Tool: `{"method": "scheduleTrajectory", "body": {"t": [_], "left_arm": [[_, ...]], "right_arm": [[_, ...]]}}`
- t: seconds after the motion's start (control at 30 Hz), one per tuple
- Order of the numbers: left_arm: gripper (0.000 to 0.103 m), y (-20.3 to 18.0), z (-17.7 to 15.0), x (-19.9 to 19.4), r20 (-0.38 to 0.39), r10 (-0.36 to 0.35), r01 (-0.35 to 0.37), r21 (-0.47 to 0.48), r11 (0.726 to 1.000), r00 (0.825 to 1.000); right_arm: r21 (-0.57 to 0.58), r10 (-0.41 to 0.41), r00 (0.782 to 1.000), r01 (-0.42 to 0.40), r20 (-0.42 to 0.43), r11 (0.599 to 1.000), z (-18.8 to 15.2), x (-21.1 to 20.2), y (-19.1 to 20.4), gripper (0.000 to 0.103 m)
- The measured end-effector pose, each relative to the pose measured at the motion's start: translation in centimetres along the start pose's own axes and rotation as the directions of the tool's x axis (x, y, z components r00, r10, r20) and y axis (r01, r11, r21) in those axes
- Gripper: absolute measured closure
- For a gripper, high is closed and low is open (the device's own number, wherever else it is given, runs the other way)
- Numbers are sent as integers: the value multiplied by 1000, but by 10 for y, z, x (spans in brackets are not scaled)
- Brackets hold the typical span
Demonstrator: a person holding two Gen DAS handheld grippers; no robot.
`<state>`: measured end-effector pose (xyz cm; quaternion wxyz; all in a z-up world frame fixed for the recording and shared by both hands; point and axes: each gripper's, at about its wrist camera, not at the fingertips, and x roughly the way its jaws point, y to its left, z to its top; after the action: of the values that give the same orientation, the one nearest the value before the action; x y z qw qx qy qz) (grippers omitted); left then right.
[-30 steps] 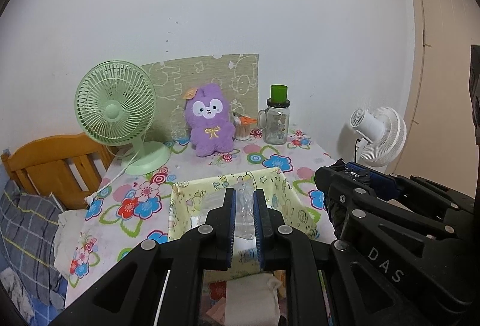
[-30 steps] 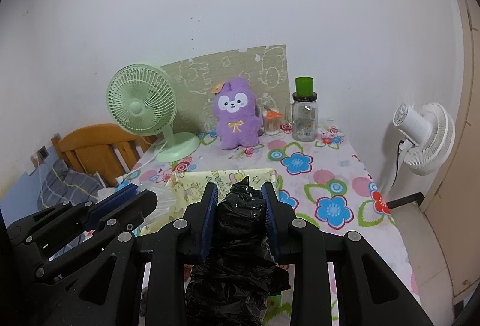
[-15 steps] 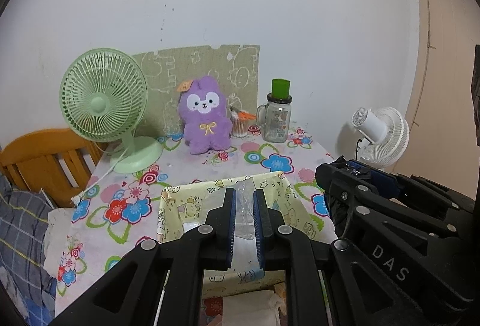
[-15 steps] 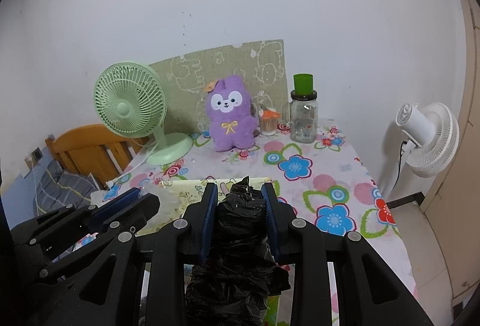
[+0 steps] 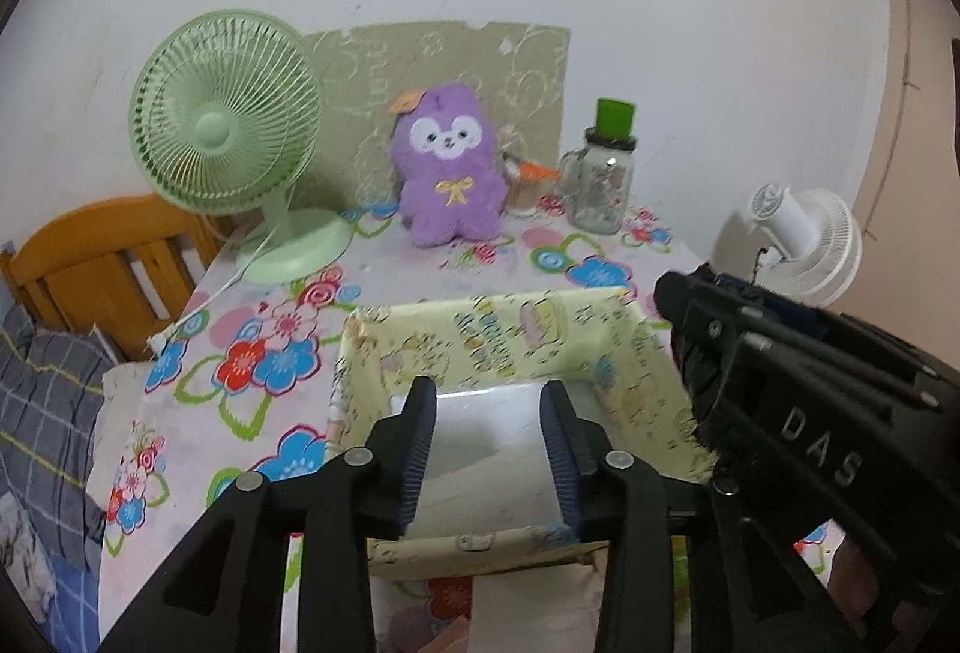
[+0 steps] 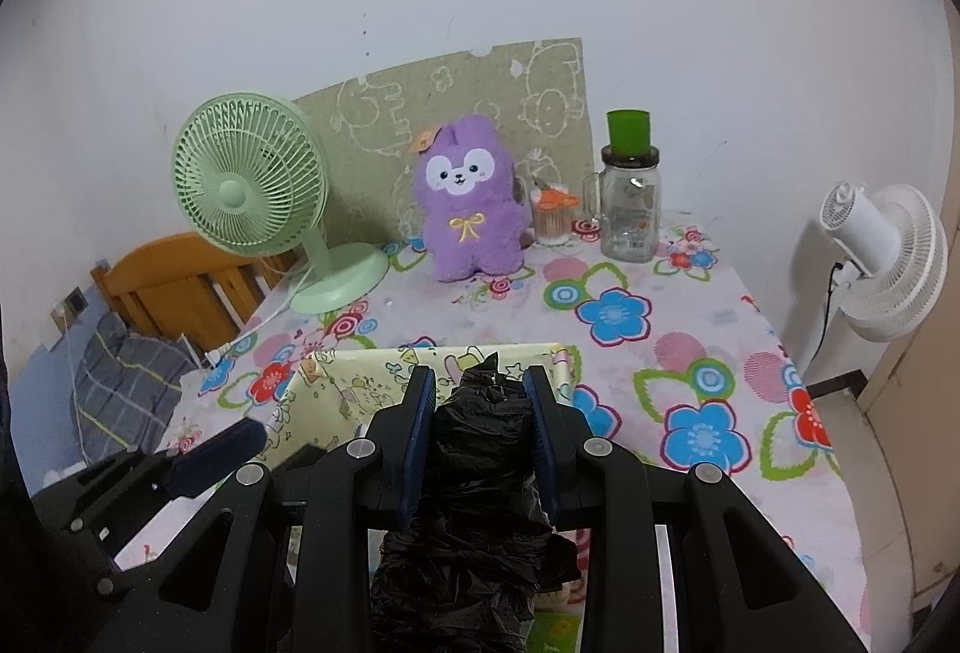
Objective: Organize soft objects
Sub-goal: 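Open the left gripper over the box while the right releases the black bag inside, then raise both open grippers out of the box and pull back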
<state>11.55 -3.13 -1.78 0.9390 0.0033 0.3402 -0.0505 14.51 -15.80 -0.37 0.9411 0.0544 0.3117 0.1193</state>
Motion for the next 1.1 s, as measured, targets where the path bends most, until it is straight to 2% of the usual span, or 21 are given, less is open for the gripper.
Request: {"method": "scheduleTrajectory", "body": {"t": [0.1,0.17,0.23,0.33,0.43,0.53,0.6,0.67,0.77,0.87,1.1], "left_arm": [[58,5,-3,5,-18,17,-17,-18,1000,1000],[45,8,-6,9,-32,22,-23,-25,999,999],[40,11,-8,10,-42,32,-33,-24,999,999],[37,15,-12,6,-33,47,-48,-35,998,998],[28,16,-12,6,-33,57,-58,-31,998,998],[22,18,-12,8,-41,69,-71,-46,996,997],[20,20,-13,9,-44,64,-66,-47,997,997],[18,19,-14,10,-46,69,-71,-41,997,997],[12,20,-15,12,-57,70,-73,-41,997,996],[8,20,-16,14,-66,71,-74,-44,996,995],[6,21,-16,14,-75,54,-59,-68,996,996]], "right_arm": [[1,14,1000,-14,-12,1000,0,8,2,70],[8,19,1000,-19,-8,1000,-1,10,3,70],[6,32,999,-32,-12,999,-1,14,6,70],[-2,46,999,-46,-22,999,-2,22,11,70],[0,29,1000,-29,8,1000,-3,28,12,69],[2,-6,1000,5,20,1000,-4,34,10,61],[18,-2,1000,1,10,1000,-5,38,7,49],[30,4,1000,-4,6,1000,-5,39,5,28],[17,-20,999,19,29,1000,-5,34,6,16],[7,-27,999,27,34,1000,-5,28,7,12],[-30,-58,998,59,20,998,-10,19,10,8]]}}
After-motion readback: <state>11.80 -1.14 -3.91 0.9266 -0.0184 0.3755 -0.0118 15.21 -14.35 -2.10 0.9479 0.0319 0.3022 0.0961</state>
